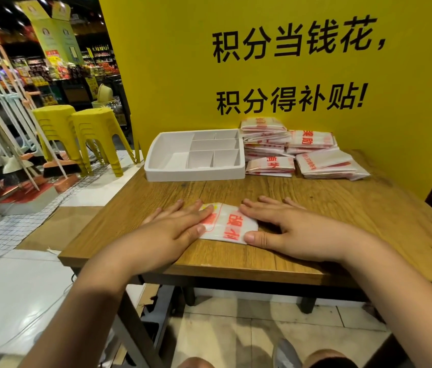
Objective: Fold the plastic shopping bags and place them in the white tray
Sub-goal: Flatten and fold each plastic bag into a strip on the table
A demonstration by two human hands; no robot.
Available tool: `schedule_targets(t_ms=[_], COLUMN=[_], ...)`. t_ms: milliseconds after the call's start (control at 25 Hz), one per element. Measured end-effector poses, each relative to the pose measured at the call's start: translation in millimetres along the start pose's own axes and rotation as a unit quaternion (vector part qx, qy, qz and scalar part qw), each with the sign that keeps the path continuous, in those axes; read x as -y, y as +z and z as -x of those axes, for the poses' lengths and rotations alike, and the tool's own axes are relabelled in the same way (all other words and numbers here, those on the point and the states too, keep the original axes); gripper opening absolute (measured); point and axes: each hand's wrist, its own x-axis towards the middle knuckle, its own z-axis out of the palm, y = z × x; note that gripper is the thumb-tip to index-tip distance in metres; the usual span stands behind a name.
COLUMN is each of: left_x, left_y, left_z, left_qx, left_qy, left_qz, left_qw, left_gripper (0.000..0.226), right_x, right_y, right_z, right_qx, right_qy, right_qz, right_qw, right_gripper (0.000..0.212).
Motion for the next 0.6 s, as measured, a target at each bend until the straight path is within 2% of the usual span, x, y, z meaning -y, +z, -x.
schedule_targets(t_ms=[160, 280, 360, 440, 600], left_x=[-3, -4, -6, -9, -19], left_y=[7, 15, 17, 16, 7], left_z=[6, 12, 13, 11, 6], left_qx=[-0.052, -0.130, -0.154, -0.167, -0.169], left_qy=[0.003, 0.010, 0.026, 0.043, 0.054], left_qz=[0.008, 0.016, 0.047, 0.114, 0.287], left_qw=[0.999, 0.991, 0.987, 0.978, 0.941], left_gripper=[0.049, 0.051, 0.049, 0.040, 0.038], right_x=[1, 2, 2, 3, 6], right_y=[9, 7, 6, 7, -2], right_z=[6, 10, 11, 11, 11], right_qx=[-0.071, -0.110, -0.126, -0.124, -0.082], right_qy=[-0.020, -0.031, -0.033, -0.023, 0.005], right_qz=[0.003, -0.068, -0.095, -0.097, -0.113], right_qw=[0.997, 0.991, 0.987, 0.987, 0.990], right_gripper=[0.075, 0.060, 0.058, 0.062, 0.072])
